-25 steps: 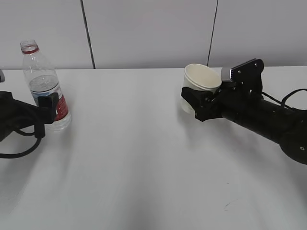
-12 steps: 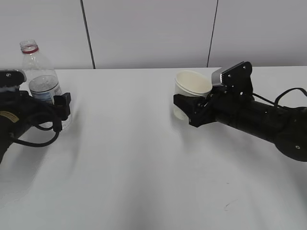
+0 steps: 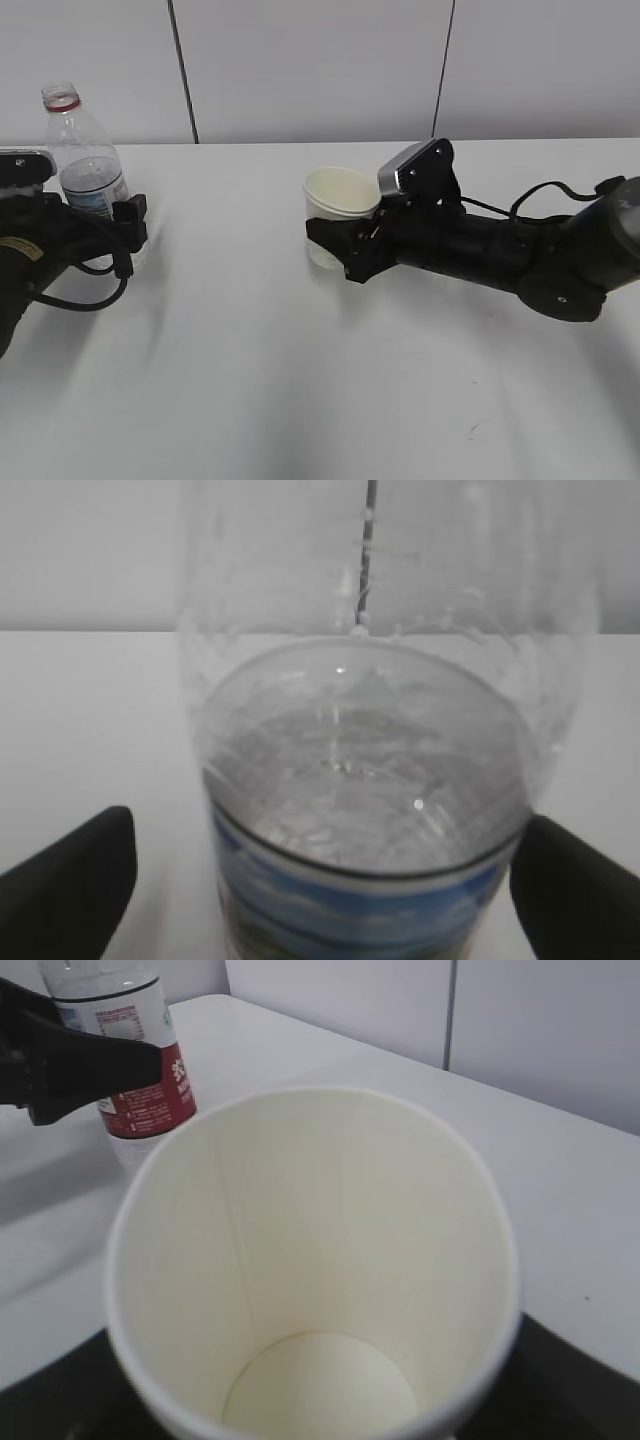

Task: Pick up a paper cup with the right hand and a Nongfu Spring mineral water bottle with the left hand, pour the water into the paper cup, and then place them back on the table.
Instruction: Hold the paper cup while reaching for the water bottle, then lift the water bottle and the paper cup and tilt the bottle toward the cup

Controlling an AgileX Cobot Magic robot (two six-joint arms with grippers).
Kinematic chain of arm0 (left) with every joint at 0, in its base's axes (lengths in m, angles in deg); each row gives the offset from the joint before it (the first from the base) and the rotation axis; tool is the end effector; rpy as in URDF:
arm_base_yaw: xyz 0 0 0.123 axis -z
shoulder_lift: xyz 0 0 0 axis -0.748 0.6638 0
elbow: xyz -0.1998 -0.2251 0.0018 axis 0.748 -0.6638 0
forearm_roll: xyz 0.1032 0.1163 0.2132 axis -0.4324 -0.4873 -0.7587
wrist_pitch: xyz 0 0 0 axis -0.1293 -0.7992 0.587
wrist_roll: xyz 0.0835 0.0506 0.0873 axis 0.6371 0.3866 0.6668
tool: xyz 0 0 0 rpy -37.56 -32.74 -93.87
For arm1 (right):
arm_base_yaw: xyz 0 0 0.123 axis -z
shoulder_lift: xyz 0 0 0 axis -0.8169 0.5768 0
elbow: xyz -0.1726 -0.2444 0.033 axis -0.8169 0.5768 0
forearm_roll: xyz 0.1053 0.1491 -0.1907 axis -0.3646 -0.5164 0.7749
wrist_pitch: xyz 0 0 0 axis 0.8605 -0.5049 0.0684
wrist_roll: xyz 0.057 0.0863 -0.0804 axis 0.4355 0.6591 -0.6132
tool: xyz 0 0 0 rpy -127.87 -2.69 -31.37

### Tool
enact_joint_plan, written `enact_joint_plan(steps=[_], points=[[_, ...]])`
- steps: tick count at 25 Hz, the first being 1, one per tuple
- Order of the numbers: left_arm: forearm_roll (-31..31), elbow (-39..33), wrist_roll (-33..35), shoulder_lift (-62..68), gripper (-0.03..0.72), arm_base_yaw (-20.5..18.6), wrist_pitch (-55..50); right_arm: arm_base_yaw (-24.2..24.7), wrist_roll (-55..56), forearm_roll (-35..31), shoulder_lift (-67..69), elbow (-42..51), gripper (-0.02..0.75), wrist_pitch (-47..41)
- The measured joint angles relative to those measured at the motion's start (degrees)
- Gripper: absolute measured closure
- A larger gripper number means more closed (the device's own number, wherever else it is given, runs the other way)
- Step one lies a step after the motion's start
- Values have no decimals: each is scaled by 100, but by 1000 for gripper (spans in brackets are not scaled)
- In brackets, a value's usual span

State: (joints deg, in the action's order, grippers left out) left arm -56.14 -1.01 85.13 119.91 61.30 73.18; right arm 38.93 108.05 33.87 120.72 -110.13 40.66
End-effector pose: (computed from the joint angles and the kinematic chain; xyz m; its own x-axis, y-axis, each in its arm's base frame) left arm 0.3754 -0.0695 0.1112 -0.2219 -0.0140 -0.9750 0.0918 0.9952 -0.0352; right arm 0.3986 0.1838 0.1129 -0.1653 -0.1532 -0.9743 -0.7402 0.6721 0.0199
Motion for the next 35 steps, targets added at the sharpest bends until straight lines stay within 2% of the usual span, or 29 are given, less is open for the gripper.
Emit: enact_joint_plan(steps=[5, 26, 35], points=[[19, 67, 0, 57, 8, 0, 64, -222, 34, 87, 116, -340, 246, -244], [169, 429, 0, 236, 34, 0, 104, -223, 177, 110, 116, -441, 246, -313], [175, 429, 0, 236, 74, 0, 92, -223, 177, 110, 116, -441, 246, -423]])
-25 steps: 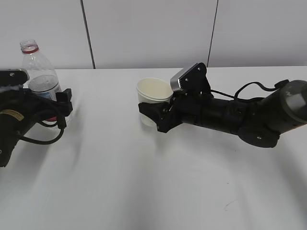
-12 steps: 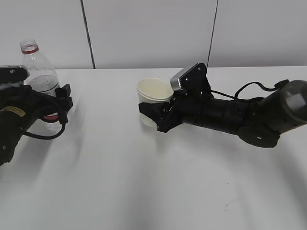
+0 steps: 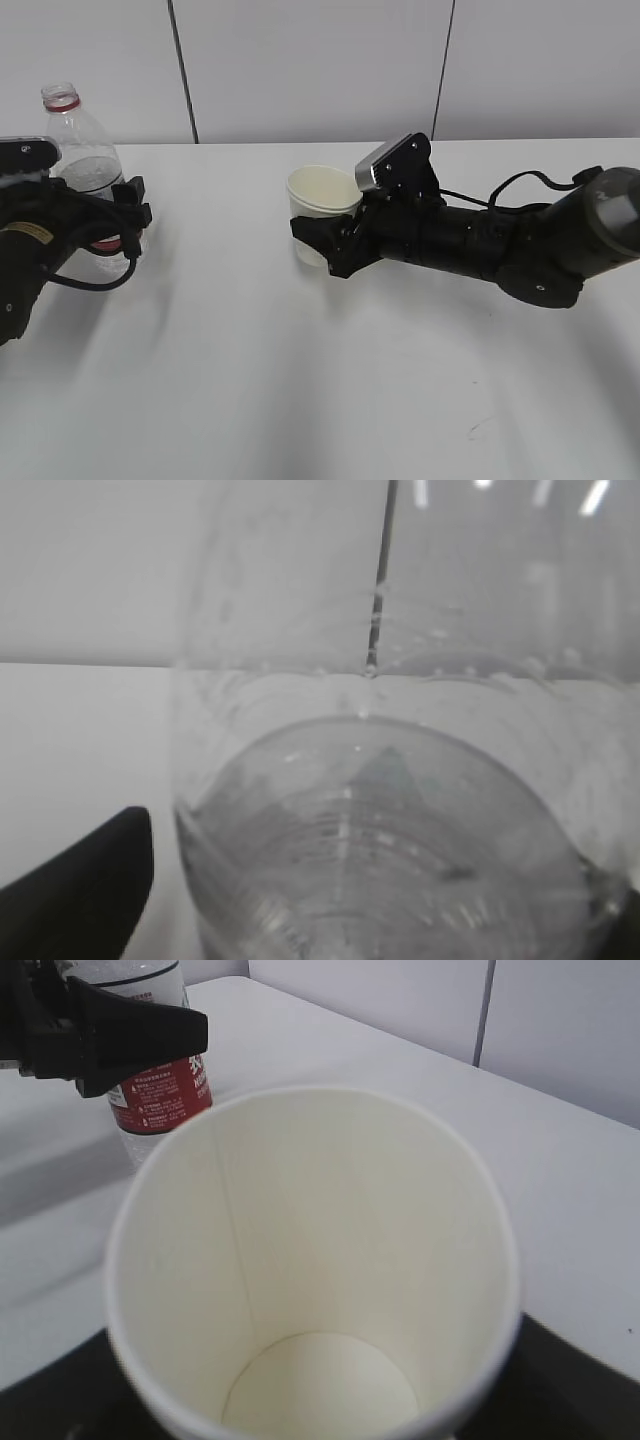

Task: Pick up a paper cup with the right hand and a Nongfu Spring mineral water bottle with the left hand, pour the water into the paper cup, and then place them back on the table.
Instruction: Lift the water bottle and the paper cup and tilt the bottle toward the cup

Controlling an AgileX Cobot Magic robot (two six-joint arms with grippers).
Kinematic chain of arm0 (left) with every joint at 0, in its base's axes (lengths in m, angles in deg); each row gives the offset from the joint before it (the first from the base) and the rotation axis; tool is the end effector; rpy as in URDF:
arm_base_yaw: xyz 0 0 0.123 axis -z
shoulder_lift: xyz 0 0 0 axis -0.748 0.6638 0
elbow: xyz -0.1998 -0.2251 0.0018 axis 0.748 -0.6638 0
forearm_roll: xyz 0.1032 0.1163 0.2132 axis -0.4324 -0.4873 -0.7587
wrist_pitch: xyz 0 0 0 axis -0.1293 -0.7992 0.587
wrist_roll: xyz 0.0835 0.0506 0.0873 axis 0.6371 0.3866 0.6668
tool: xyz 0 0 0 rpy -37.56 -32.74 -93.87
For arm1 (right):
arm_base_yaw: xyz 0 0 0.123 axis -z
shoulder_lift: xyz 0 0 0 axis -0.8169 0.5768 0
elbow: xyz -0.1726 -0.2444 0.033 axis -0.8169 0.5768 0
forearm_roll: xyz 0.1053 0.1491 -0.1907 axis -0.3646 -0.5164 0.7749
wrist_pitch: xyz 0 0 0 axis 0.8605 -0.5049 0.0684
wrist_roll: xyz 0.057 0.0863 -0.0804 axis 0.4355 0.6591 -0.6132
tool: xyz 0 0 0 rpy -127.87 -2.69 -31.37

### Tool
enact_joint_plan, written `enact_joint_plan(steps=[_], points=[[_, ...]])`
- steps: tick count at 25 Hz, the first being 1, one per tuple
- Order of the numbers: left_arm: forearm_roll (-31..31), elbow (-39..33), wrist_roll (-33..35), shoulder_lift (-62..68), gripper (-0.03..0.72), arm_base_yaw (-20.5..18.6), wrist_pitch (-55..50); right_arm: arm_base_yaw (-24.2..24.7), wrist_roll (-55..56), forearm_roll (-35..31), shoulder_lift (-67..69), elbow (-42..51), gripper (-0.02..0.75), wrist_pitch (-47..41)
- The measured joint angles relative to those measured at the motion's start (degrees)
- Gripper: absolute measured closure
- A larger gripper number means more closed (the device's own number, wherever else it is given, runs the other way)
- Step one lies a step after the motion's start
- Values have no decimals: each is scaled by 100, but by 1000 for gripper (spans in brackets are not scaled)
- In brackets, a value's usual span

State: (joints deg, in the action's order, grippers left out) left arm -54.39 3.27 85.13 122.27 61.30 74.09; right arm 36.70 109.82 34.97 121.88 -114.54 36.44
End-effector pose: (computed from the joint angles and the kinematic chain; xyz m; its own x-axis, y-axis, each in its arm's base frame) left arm 0.3951 -0.0704 0.1145 -0.1758 -0.0381 -0.9837 0.0643 0.9967 -0.0501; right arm 0.4087 0.2023 0.1144 -0.1679 -0.1852 -0.9683 -0.7560 0.6545 0.0059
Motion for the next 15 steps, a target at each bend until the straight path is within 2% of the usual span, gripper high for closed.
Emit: enact_joint_plan(steps=[15], points=[[-7, 21, 0, 102, 92, 0, 99, 0, 0, 0, 0, 0, 246, -12]])
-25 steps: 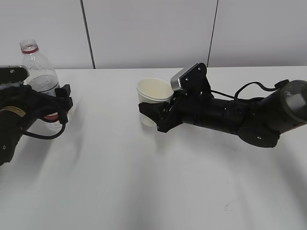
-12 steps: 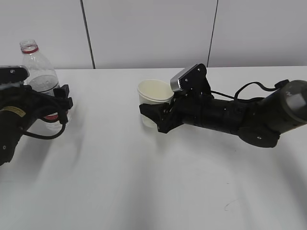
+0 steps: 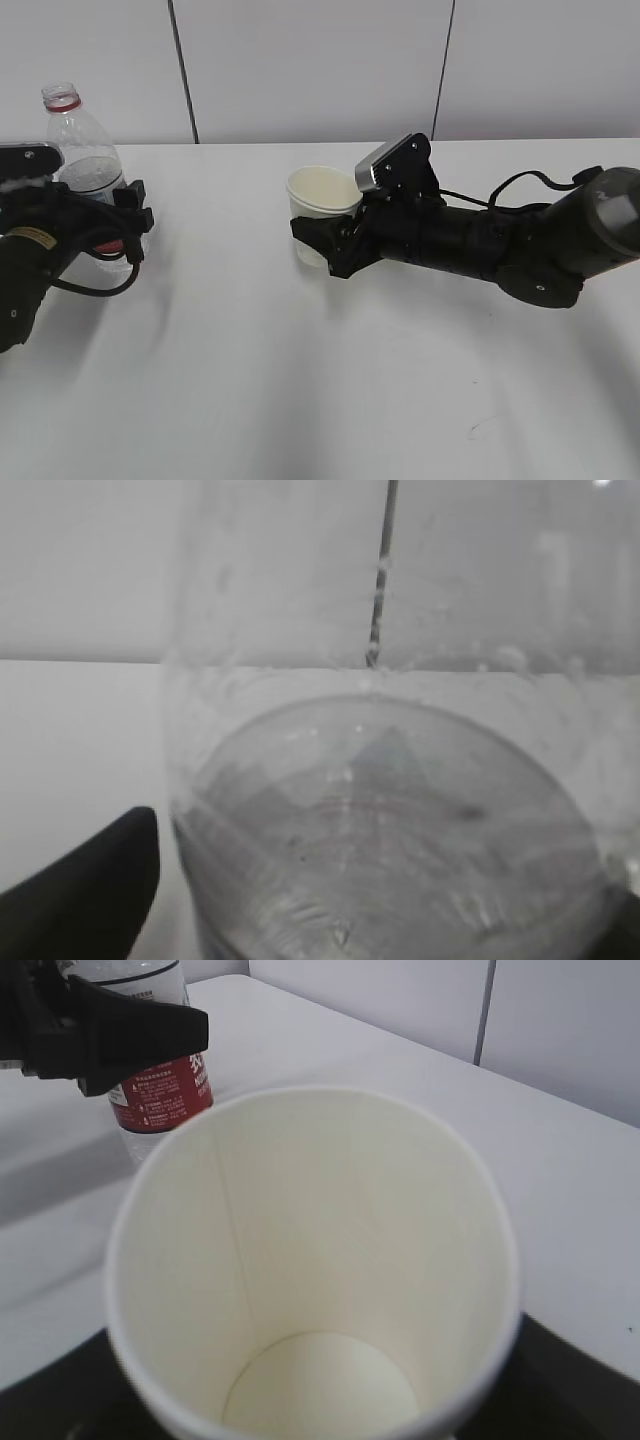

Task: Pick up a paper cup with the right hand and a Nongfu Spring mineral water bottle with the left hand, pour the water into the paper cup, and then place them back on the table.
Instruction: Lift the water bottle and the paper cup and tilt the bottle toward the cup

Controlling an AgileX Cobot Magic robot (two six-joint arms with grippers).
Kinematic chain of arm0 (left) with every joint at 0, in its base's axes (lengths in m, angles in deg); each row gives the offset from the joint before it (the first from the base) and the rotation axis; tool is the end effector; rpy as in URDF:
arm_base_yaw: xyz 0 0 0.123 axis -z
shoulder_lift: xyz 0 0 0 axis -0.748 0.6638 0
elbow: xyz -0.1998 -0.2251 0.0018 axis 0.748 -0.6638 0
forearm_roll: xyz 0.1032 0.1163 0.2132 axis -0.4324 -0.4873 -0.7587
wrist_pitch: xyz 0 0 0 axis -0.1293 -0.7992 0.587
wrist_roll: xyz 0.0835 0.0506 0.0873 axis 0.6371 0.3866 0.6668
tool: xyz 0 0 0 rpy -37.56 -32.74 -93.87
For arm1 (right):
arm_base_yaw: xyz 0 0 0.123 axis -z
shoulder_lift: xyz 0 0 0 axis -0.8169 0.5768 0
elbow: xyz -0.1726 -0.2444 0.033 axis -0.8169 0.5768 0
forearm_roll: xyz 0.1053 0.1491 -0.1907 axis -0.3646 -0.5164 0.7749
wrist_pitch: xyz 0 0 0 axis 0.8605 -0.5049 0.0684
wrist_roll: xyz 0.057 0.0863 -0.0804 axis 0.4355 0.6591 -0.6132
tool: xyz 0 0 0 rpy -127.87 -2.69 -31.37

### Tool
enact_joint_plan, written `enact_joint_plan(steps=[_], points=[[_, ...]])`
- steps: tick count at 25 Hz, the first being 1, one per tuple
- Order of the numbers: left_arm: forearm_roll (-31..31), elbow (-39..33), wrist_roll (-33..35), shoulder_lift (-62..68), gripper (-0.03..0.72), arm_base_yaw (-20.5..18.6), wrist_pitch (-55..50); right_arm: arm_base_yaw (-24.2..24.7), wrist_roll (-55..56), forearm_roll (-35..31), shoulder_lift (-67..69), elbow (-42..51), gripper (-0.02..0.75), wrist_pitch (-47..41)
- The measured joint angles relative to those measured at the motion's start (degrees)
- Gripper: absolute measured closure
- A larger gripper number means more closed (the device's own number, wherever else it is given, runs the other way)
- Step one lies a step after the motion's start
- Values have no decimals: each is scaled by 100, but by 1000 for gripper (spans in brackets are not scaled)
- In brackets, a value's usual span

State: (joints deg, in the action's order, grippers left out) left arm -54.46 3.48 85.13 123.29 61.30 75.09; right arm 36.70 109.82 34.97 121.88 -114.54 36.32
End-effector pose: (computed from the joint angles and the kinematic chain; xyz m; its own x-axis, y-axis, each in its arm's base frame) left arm 0.3962 -0.0706 0.1105 -0.1722 -0.0356 -0.9844 0.0646 0.9968 -0.0474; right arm 0.4087 0.2022 0.1141 -0.1691 -0.1866 -0.9678 -0.7555 0.6551 0.0057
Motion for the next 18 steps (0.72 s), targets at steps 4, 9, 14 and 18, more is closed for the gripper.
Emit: enact_joint_plan(steps=[4, 9, 14, 18], points=[[-112, 0, 0, 254, 93, 0, 276, 0, 0, 9, 0, 0, 246, -10], [-130, 0, 0, 277, 93, 0, 407, 0, 0, 12, 0, 0, 246, -21], [-124, 0, 0, 277, 96, 0, 430, 0, 0, 12, 0, 0, 246, -29], [-124, 0, 0, 277, 141, 0, 430, 0, 3, 12, 0, 0, 246, -29]])
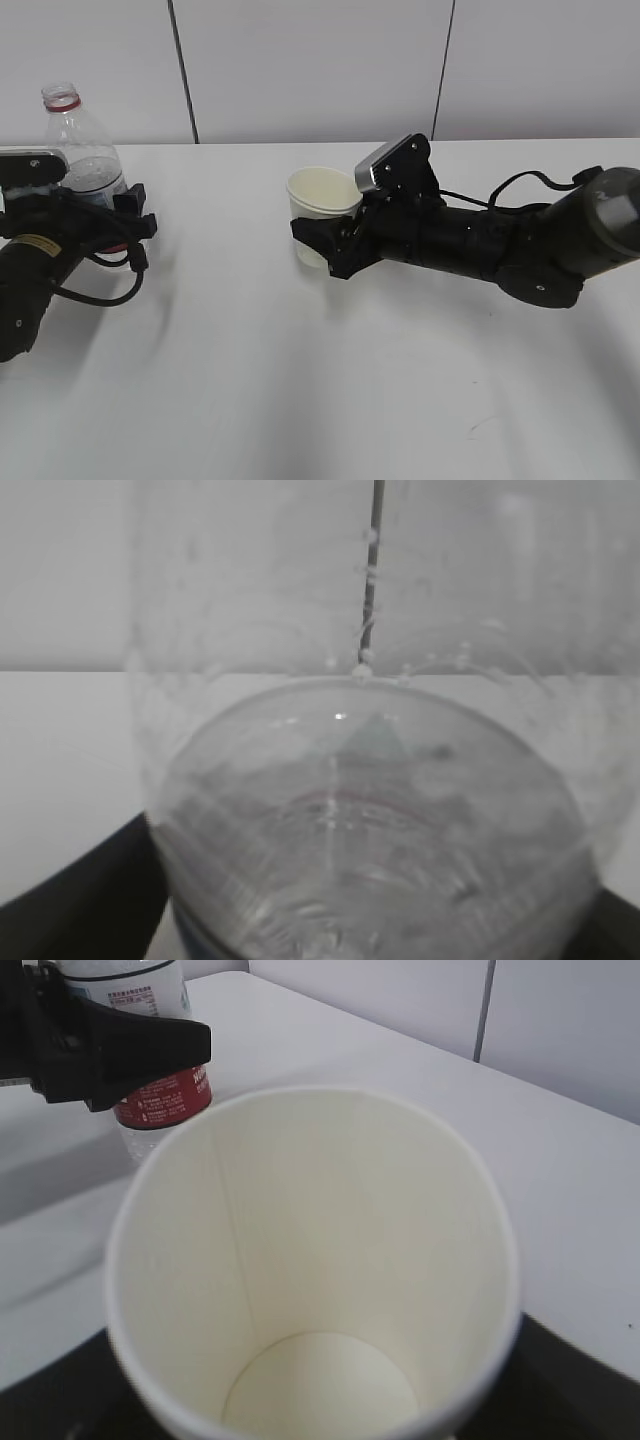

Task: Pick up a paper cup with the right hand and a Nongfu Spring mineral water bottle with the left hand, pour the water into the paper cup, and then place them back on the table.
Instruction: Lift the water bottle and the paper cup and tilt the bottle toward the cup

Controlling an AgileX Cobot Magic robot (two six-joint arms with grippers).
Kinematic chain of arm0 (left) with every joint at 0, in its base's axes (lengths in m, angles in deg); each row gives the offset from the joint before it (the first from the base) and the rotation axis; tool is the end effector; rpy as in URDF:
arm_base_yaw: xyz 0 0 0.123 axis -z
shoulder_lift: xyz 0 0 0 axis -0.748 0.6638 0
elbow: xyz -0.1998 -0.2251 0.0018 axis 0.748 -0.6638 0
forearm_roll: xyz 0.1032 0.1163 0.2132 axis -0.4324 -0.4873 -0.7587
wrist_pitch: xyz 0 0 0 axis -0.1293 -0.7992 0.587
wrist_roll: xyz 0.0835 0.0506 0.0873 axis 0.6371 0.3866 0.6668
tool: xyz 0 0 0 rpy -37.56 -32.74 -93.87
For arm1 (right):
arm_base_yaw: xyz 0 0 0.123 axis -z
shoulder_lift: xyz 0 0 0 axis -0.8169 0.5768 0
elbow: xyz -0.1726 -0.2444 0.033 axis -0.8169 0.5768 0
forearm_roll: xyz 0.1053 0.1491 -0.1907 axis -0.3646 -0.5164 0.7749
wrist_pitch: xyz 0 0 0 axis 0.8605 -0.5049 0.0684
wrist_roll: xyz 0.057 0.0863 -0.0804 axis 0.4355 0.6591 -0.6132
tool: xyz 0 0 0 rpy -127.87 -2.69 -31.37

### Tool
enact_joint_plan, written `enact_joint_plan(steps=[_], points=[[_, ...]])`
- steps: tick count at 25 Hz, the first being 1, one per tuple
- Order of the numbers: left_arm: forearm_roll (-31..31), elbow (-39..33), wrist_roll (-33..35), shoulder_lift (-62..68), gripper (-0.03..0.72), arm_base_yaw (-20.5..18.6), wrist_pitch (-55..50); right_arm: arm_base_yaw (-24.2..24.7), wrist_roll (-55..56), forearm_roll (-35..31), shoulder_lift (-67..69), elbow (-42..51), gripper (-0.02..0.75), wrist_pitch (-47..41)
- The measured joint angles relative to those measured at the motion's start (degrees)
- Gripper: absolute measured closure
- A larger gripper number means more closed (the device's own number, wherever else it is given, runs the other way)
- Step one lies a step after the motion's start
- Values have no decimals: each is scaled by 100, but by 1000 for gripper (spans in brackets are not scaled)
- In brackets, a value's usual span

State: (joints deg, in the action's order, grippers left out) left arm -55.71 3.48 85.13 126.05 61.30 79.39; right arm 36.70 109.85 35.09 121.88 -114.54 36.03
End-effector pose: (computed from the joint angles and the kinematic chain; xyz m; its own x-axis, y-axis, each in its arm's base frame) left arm 0.3968 -0.0725 0.1009 -0.1437 -0.0211 -0.9894 0.0827 0.9960 -0.0333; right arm 0.4086 0.2021 0.1134 -0.1718 -0.1911 -0.9664 -0.7554 0.6552 0.0048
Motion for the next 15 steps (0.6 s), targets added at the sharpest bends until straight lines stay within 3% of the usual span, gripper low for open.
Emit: enact_joint_plan(steps=[6, 15], points=[[-46, 0, -7, 0, 283, 11, 0, 0, 0, 0, 0, 0, 246, 0], [-105, 0, -7, 0, 296, 11, 0, 0, 0, 10, 0, 0, 246, 0]])
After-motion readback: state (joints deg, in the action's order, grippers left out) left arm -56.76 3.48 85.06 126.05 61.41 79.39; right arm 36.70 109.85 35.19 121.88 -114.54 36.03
